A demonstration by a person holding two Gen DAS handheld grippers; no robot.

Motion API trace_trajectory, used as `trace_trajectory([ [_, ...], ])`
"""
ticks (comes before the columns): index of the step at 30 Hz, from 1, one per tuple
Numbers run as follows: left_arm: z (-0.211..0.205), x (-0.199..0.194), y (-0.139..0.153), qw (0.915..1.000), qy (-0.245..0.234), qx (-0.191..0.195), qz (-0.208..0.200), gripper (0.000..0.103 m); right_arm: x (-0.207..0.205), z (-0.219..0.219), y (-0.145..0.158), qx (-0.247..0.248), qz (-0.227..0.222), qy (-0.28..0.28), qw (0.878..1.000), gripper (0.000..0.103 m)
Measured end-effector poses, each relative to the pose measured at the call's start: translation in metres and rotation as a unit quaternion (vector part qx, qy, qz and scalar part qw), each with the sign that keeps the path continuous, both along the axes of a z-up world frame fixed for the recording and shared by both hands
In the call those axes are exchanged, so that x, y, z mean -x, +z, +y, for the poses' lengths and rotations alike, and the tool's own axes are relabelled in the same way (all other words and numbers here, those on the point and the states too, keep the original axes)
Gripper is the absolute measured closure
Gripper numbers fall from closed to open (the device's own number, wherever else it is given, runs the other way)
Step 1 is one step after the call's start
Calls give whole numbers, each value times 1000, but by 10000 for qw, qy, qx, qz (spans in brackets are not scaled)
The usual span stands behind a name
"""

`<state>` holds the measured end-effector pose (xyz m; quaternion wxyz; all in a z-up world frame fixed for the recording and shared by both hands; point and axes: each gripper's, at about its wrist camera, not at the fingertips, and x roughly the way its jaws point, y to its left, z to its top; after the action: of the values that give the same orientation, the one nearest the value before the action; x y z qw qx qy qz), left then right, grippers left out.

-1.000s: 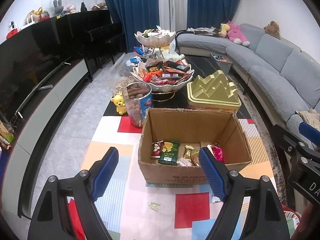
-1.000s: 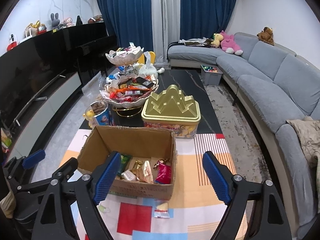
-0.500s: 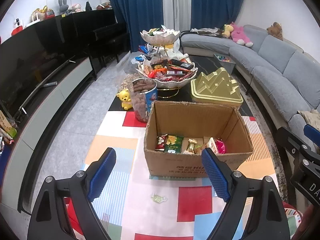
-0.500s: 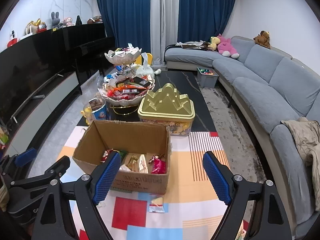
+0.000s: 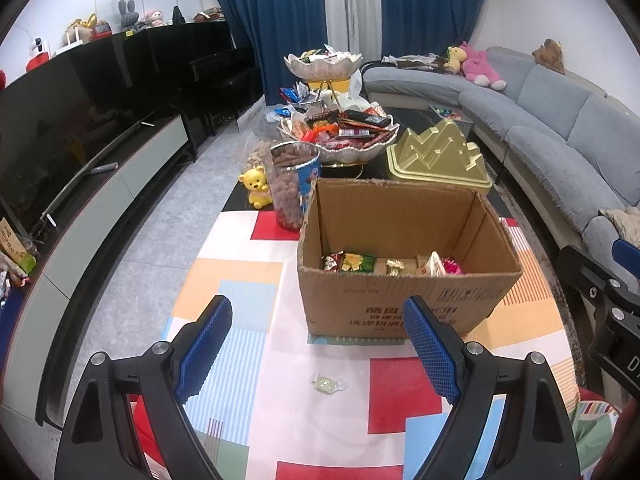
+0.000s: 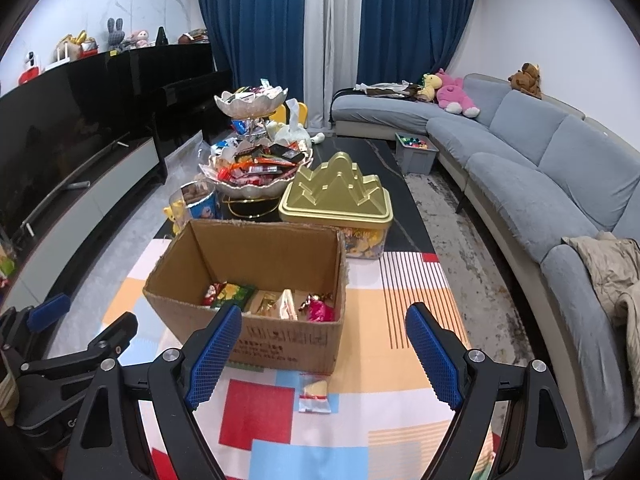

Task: Organize snacks
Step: 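Withdraw both open tools from the box back toward the remaining snacks, then close the left tool on the green candy while the right tool grasps the cake packet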

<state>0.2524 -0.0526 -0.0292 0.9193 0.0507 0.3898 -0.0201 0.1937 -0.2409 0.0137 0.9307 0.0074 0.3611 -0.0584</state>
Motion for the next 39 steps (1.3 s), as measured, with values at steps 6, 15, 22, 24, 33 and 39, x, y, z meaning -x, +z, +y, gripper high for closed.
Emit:
trace_trajectory([
  [6, 4, 7, -21, 10000, -40, -68, 29, 15, 6, 4, -17, 68, 13, -19, 10000, 18],
  [15, 9, 19, -51, 9998, -138, -163, 42, 15, 15, 7, -53, 131, 39, -33, 9999, 18],
  [22, 15, 24, -72, 9996, -189, -221, 24, 16, 16, 16, -76, 200, 78, 59, 9998, 18],
  [24, 17, 25, -78, 9995, -208, -218, 20, 16, 16, 18, -82, 210, 94, 75, 9997, 18],
  [33, 19, 26, -107, 9991, -366, -204, 23, 16, 13, 21, -114, 190, 265, 112, 9994, 18],
  [39, 18, 23, -128, 9988, -423, -224, 101, 16, 10, 21, -134, 120, 323, 134, 9993, 18],
])
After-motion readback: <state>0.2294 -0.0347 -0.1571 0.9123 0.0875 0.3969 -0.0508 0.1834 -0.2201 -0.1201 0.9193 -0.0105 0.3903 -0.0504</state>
